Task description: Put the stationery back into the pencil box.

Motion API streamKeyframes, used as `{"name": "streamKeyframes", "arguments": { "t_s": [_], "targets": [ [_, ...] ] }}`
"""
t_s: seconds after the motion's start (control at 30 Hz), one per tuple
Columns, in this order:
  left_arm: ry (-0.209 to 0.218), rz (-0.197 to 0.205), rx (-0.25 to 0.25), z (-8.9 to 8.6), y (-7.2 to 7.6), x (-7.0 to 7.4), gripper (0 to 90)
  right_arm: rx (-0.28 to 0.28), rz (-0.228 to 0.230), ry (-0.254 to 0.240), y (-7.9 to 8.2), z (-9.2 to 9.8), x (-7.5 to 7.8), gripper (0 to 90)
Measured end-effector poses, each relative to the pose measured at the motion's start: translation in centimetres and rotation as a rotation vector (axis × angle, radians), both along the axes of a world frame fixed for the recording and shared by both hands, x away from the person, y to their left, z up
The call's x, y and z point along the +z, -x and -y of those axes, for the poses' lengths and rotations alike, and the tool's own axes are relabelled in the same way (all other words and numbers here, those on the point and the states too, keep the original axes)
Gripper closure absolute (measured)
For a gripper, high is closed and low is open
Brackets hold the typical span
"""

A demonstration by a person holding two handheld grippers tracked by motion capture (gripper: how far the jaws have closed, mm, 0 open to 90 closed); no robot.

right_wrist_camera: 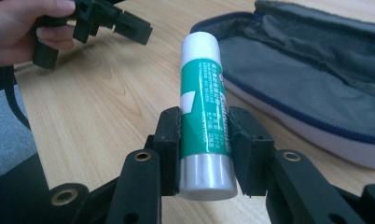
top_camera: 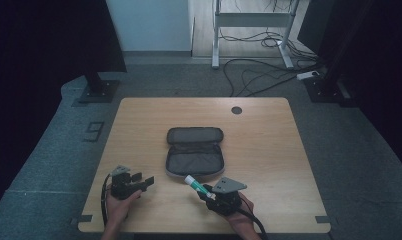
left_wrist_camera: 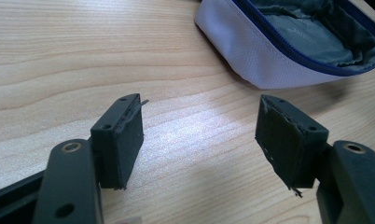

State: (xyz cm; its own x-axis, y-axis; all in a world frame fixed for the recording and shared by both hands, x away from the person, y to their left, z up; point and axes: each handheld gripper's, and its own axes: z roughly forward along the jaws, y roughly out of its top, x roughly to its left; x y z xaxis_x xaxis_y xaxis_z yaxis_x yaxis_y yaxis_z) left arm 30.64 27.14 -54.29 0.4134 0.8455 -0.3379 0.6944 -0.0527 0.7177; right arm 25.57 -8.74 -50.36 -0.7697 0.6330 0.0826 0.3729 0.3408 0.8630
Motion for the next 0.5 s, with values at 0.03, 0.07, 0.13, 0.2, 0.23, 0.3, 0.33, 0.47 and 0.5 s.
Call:
{"name": "streamKeyframes", "arguments": {
  "t_s": [0.03, 0.07, 0.13, 0.2, 0.23, 0.3, 0.33, 0.47, 0.5],
  "targets": [
    [-0.002, -0.001, -0.001, 0.0, 0.0, 0.0, 32.3, -0.001, 0.004, -0.001, -0.1, 0.0, 0.1, 65.1],
    [0.0, 0.001, -0.003, 0.0, 0.0, 0.0, 32.3, -0.001, 0.004, -0.001, -0.1, 0.0, 0.1, 65.1],
    [-0.001, 0.0, -0.004, 0.1, 0.1, 0.0, 32.3, -0.005, 0.01, -0.004, -0.4, -0.1, 0.4, 65.1],
    [0.0, -0.004, -0.006, 0.2, 0.1, -0.1, 32.3, -0.009, 0.016, -0.008, -0.6, -0.1, 0.6, 65.1],
    [-0.002, -0.004, -0.007, 0.2, 0.1, -0.1, 32.3, -0.009, 0.016, -0.008, -0.6, -0.1, 0.6, 65.1],
    [0.003, -0.007, -0.006, 0.2, 0.1, -0.1, 32.3, -0.011, 0.018, -0.006, -0.9, -0.2, 0.7, 65.1],
    [0.002, -0.008, -0.006, 0.2, 0.1, -0.2, 32.3, -0.013, 0.019, -0.008, -1.2, -0.2, 0.8, 65.1],
    [0.001, -0.008, -0.008, 0.3, 0.1, -0.2, 32.3, -0.024, 0.02, -0.016, -2.2, -0.2, 1.0, 65.1],
    [0.002, -0.007, -0.009, 0.3, 0.2, -0.2, 32.3, -0.025, 0.019, -0.019, -2.6, -0.3, 1.1, 65.1]
  ]
}}
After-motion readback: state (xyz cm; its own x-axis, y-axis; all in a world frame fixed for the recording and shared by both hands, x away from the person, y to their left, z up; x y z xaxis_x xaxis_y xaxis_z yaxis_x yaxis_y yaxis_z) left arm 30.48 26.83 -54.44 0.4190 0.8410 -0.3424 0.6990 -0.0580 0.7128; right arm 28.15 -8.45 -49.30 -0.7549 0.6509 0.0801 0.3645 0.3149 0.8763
